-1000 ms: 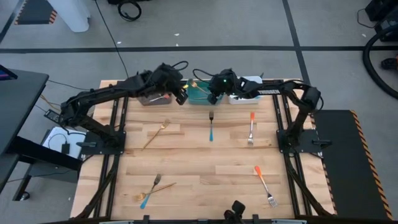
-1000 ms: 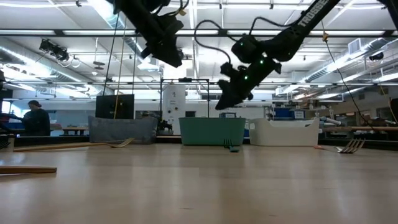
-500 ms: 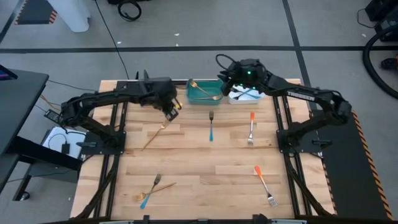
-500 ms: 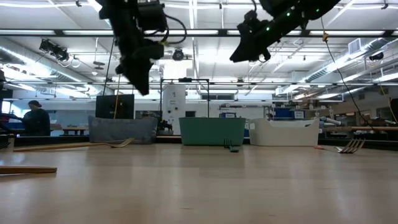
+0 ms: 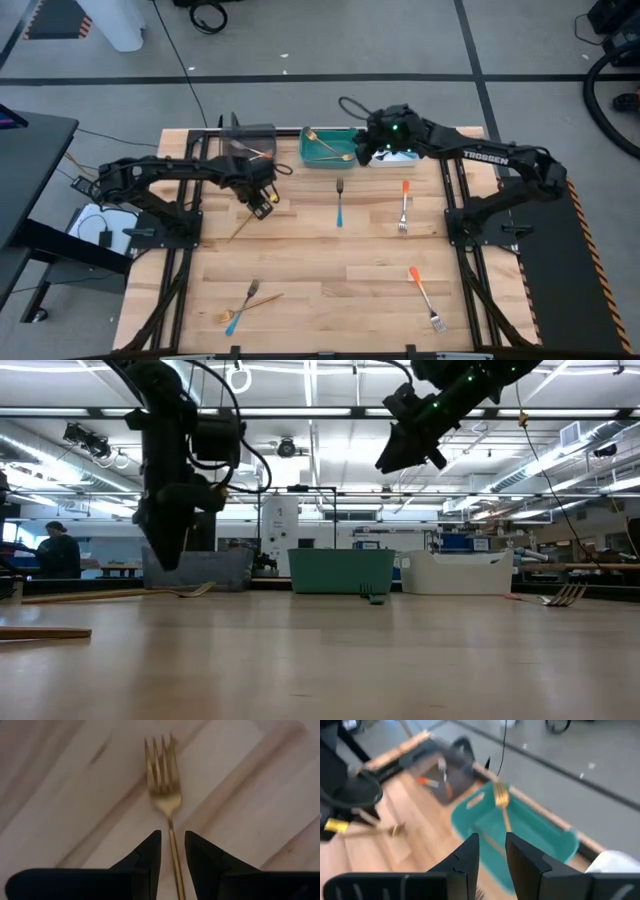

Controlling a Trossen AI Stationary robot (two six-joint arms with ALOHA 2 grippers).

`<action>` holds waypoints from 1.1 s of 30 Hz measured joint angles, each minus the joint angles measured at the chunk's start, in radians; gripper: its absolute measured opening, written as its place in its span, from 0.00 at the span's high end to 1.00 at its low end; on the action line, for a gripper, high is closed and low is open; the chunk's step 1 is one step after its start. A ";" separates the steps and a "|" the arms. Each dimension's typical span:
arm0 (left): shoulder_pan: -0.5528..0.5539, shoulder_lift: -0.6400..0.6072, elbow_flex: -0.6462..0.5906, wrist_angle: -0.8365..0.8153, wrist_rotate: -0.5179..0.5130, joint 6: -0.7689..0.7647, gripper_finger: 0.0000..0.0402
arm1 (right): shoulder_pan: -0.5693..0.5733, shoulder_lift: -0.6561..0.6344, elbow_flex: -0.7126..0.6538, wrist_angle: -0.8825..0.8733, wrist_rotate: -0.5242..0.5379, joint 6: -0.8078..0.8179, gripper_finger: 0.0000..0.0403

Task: Sort silverware by color (type)
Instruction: Put the orange fork into the black bin

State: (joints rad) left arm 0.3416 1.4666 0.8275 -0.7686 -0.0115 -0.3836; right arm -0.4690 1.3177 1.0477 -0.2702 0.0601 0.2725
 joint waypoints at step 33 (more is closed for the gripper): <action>-0.163 -0.004 0.003 0.023 0.063 -0.057 0.76 | 0.314 0.047 0.000 -0.333 -0.163 0.317 0.74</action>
State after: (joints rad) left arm 0.1786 1.4628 0.8300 -0.7453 0.0515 -0.4406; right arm -0.1549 1.3651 1.0477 -0.6034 -0.1029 0.5898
